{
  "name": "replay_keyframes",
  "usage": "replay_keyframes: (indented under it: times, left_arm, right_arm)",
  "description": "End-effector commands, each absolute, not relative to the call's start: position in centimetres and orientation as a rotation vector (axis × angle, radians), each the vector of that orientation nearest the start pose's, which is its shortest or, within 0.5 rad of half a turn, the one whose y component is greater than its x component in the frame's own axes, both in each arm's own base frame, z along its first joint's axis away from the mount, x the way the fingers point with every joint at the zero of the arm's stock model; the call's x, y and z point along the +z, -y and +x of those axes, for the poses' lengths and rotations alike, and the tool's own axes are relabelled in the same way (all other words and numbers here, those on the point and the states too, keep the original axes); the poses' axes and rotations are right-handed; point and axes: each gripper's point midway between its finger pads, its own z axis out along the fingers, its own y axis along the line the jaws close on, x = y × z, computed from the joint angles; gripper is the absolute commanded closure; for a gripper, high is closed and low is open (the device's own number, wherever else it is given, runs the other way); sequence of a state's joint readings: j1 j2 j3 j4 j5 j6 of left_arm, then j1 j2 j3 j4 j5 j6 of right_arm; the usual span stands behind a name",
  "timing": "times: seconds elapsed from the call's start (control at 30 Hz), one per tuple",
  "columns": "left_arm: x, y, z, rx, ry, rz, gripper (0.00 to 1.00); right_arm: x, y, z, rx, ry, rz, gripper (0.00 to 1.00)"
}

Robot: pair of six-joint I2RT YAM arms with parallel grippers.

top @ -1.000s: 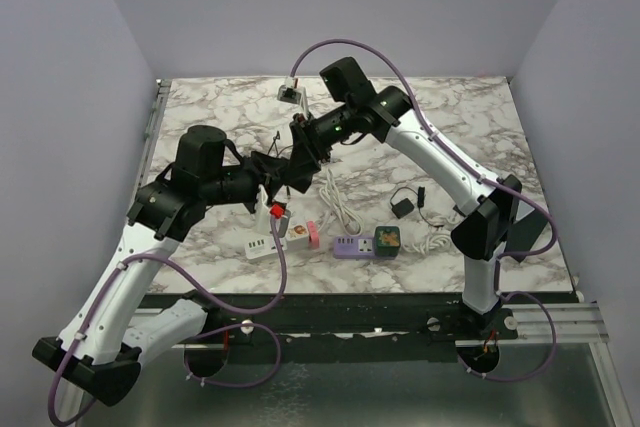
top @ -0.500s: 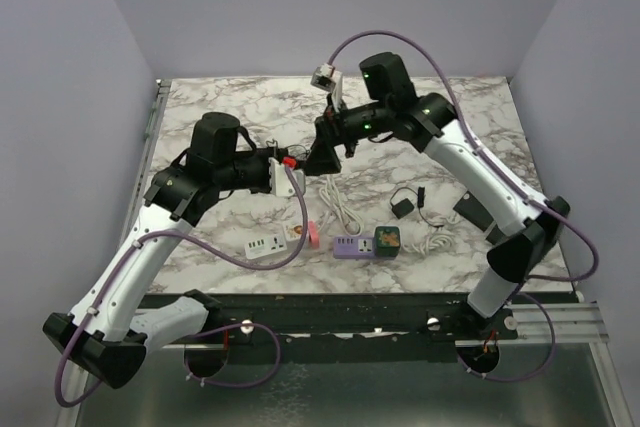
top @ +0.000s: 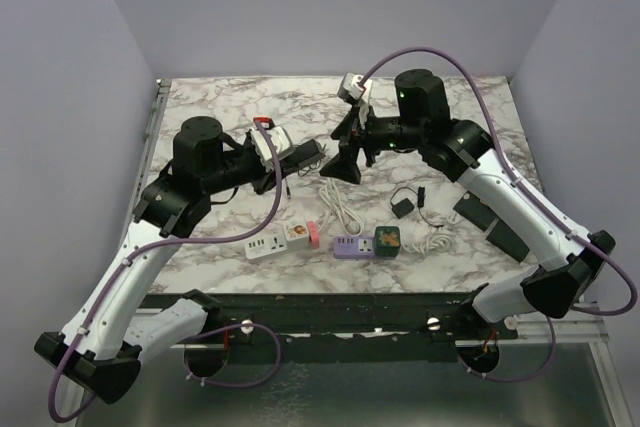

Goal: Insert the plug
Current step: Pick up the plug from the center of the board.

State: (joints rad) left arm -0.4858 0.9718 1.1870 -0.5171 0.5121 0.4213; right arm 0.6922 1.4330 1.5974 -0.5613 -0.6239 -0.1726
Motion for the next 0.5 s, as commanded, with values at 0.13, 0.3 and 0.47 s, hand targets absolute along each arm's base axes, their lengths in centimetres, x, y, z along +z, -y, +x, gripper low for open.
replay_keyframes:
  times: [0.13,0.3,0.47]
  left_arm:
    - [35.9,22.7,18.9,-0.79,-1.38,1.272,1.0]
    - [36.5,23.1,18.2,-0.838,-1.365,1.285,1.0]
    - [36.4,23.1,18.5,-0.833,-1.364,1.29,1.0]
  right_arm:
    - [36.9,-34.1,23.4,0.989,-1.361,-1.32,0.11]
    - [37.3,-34.1,21.7,1.075,-1.32,-1.375,0.4]
    - [38.1,-34.0,20.6,1.115,-1.278,-1.377,0.76]
